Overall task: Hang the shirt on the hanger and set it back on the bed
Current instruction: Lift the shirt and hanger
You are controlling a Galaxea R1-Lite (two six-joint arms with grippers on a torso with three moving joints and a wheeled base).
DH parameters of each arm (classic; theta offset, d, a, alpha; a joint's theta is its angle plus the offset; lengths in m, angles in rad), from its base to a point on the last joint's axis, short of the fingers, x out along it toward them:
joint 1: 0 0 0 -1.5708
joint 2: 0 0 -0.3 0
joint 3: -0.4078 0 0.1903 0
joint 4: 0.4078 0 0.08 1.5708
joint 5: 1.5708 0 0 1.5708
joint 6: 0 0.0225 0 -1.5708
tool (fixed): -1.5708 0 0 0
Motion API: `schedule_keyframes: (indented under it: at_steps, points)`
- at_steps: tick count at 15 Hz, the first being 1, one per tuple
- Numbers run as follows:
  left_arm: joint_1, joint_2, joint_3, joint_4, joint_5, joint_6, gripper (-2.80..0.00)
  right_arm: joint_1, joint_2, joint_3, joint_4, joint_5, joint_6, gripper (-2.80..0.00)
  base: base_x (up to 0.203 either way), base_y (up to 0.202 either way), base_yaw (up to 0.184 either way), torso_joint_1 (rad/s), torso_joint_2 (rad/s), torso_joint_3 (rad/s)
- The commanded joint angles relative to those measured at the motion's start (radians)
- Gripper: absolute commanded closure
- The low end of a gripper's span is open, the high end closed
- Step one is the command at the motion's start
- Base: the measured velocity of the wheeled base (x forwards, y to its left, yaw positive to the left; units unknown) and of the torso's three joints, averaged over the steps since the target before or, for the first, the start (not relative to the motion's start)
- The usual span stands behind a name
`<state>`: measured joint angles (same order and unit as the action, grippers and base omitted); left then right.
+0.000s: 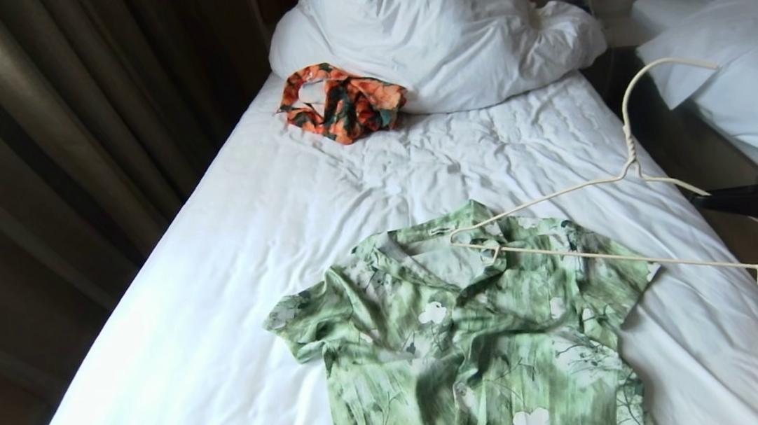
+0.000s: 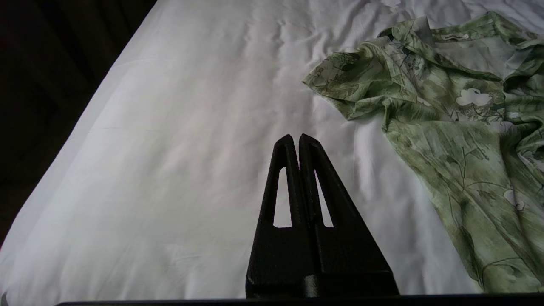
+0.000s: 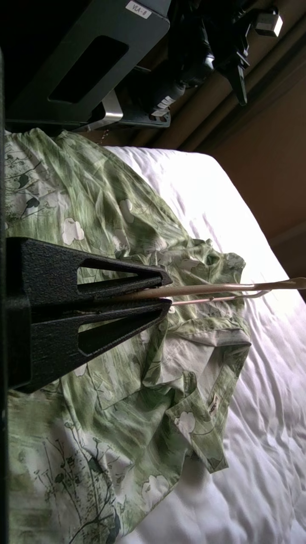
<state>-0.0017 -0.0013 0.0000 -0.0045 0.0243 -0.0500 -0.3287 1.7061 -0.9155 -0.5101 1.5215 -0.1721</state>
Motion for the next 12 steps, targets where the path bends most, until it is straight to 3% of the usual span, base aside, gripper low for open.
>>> schedule_keyframes:
  at_steps: [1,4,6,10,12]
  points:
    - [0.0,0.001,0.002,0.001,0.003,0.009,0.0,0.042,0.007,-0.016,-0.004,0.009,0.002,0.0,0.0,0.0,0.0,0.0,0.0,0.0]
    - [0.0,0.012,-0.049,-0.001,-0.005,0.044,0.0,0.06,0.012,-0.021,-0.004,0.009,0.034,0.0,0.0,0.0,0.0,0.0,0.0,0.0]
    - [-0.002,0.117,-0.138,0.006,-0.03,0.019,0.0,0.054,0.023,-0.05,-0.002,0.009,0.044,0.0,0.0,0.0,0.0,0.0,0.0,0.0]
    - [-0.067,0.492,-0.251,-0.01,-0.183,-0.066,0.0,0.039,0.021,-0.084,-0.003,0.009,0.094,0.0,0.0,0.0,0.0,0.0,0.0,0.0]
    - [-0.117,0.702,-0.278,-0.072,-0.275,-0.105,0.0,0.027,0.026,-0.122,-0.004,0.009,0.123,0.0,0.0,0.0,0.0,0.0,0.0,0.0]
